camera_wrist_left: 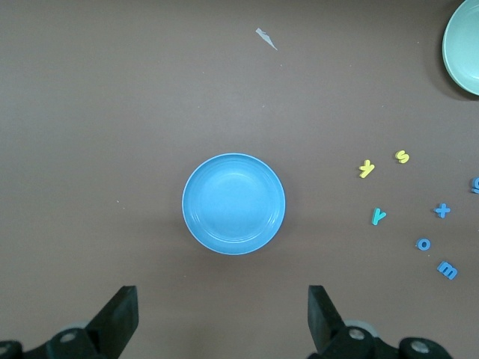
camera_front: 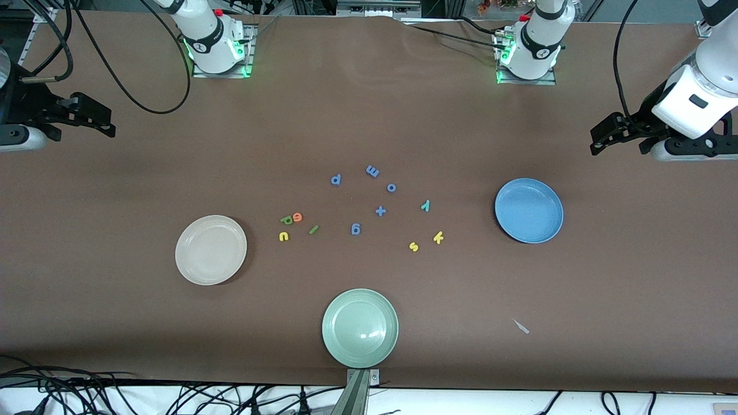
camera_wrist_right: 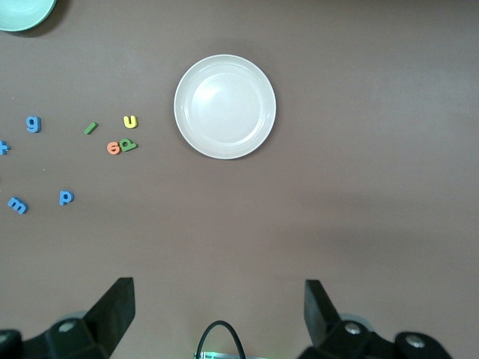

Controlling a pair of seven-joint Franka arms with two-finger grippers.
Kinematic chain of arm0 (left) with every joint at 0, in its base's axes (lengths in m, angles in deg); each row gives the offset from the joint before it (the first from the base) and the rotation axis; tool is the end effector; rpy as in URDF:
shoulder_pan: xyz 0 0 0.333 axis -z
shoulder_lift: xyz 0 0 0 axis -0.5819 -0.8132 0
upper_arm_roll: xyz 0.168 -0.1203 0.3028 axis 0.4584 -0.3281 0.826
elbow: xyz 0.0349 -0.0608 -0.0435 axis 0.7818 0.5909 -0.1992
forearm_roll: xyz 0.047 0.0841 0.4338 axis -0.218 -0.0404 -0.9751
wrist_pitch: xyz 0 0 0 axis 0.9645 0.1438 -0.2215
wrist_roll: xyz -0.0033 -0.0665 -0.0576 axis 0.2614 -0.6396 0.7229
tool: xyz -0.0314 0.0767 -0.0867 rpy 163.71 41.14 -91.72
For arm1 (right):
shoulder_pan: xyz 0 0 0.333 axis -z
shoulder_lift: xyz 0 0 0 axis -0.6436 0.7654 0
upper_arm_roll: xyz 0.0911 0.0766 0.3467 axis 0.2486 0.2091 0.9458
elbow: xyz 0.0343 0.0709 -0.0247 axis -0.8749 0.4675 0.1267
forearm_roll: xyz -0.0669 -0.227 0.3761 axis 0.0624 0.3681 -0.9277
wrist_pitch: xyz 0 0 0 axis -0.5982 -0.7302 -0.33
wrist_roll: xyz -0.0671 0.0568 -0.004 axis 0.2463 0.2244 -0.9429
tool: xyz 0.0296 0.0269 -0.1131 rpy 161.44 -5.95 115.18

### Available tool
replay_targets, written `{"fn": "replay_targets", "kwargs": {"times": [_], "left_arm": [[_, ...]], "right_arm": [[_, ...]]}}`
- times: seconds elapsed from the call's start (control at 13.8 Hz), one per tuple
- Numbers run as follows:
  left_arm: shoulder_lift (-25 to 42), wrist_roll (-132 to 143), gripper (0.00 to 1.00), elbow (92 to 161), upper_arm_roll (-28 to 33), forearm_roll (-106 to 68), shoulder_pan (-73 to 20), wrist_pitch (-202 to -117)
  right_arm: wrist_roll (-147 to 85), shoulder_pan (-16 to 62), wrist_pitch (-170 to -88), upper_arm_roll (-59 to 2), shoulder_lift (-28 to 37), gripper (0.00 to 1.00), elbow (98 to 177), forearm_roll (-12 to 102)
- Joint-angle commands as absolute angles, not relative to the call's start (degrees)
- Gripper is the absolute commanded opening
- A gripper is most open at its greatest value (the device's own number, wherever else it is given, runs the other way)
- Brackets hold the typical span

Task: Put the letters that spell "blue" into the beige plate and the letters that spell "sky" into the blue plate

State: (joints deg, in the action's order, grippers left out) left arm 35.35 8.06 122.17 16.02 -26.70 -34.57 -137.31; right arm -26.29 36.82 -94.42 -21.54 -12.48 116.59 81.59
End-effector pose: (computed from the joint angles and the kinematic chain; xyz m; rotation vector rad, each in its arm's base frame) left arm 0.6031 -0.0631 0.6315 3.1186 0.0916 0.0075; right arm 0.6284 0.0508 0.6843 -3.1305 -0.1362 0.1040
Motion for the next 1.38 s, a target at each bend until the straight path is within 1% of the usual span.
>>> {"fn": "replay_targets", "kwargs": {"times": [0.0, 0.36, 0.51, 1.3], "left_arm": [[34.5, 7.0, 1.00, 120.2, 15.9, -27.5, -34.7, -136.4], [33.9, 6.9, 1.00, 120.1, 16.1, -27.5, -34.8, -136.4], [33.5, 7.0, 1.00, 119.0, 16.1, -27.5, -34.8, -136.4], [33.3, 6.9, 1.00, 118.9, 16.1, -27.5, -34.8, -136.4]], "right_arm": [[-26.8, 36.9, -94.4, -21.2, -12.8, 1.00, 116.2, 82.1], [-26.9, 36.5, -94.4, -21.2, -13.0, 1.00, 116.2, 82.1], [-26.9, 36.5, -94.4, -21.2, -12.9, 1.00, 116.2, 82.1], [-26.8, 36.5, -94.0, -21.3, -12.9, 1.00, 116.2, 82.0]]}}
